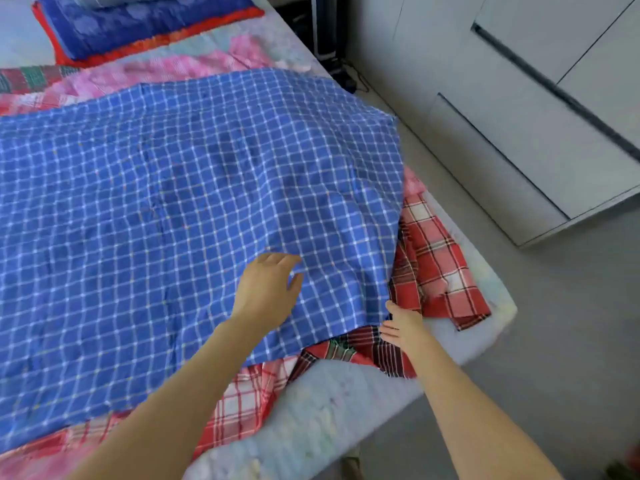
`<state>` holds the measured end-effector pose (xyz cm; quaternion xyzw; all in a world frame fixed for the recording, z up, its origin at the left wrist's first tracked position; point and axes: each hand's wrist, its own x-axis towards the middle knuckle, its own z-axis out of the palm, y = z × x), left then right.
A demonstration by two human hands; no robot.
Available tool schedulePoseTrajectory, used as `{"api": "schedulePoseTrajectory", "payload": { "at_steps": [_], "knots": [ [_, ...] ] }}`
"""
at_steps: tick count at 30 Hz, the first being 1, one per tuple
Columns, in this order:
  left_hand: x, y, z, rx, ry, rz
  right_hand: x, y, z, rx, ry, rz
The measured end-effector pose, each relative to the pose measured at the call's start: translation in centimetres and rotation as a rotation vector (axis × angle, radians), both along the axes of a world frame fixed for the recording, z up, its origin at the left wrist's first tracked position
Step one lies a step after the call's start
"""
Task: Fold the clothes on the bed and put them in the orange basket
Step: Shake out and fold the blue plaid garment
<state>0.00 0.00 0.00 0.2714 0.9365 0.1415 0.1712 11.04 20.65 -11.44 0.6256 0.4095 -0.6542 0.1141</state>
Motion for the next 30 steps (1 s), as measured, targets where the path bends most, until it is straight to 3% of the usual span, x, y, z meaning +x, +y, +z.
{"api": "schedulePoseTrajectory", "payload": {
  "at_steps": [5, 8, 13, 19, 26, 30],
  "knots": [
    [1.0, 4.7, -4.7, 0.017, -0.048, -0.094, -1.3, 1.0, -3.7, -0.103, -0.056, -0.009],
    [1.3, 7.2, -6.9, -0.053, -0.070, -0.185, -1.1, 2.1, -5.0, -0.142, -0.060, -0.207],
    [3.7, 10.4, -7.9, -0.167, -0.103, -0.385, -0.6, 1.9, -0.2, -0.327, 0.203, -0.301],
    [3.4, 11.1, -4.6, 0.162, -0.149, -0.059, -0.5, 2.7, 4.1, -0.514, 0.270, -0.317],
    [1.2, 9.5, 1.0, 0.166, -0.251, 0.165, -3.9, 2.0, 6.5, -0.768, 0.381, -0.712],
    [0.8, 8.6, 3.8, 0.241, -0.211, 0.237, -5.8, 0.6, 8.2, -0.950, 0.323, -0.658]
  ]
}}
